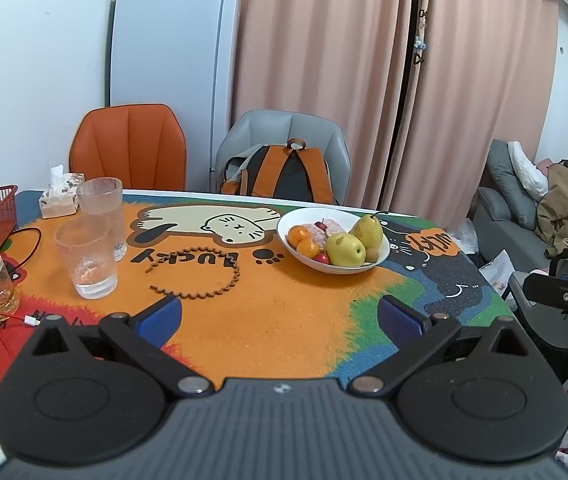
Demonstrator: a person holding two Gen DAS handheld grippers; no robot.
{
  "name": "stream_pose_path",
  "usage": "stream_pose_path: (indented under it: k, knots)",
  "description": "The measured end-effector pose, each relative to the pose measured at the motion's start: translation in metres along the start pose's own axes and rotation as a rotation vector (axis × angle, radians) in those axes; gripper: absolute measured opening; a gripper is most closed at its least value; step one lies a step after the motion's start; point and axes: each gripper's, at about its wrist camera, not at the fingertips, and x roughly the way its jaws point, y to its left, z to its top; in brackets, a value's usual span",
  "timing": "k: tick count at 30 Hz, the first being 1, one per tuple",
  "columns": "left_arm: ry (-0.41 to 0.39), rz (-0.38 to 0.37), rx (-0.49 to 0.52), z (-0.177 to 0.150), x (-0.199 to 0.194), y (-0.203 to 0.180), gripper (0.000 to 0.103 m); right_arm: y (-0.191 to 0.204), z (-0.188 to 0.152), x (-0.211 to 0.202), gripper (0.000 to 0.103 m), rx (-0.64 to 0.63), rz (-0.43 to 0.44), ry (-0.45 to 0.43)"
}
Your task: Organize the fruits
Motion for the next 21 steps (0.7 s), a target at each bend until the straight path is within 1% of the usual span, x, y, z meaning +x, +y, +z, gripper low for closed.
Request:
stream_pose_path:
  k: [3,6,21]
  knots:
    - [0.003,0.01,0.005,-0.001,-0.0005,-0.0017,0.103,0.0018,-0.0006,-0.0011,0.103,-0.005,0.004,0.0]
    - [0.004,0.0,0.003,-0.0019,-0.001,-0.0028,0.103,0.002,-0.0002,-0.0013,0.103,-0.009,0.008,0.0]
    - [0.006,-0.001,0.009,-0.0029,-0.0001,-0.0039,0.103,0.0063,-0.0004,-0.0023,0.103,-0.021,0.014,0.01]
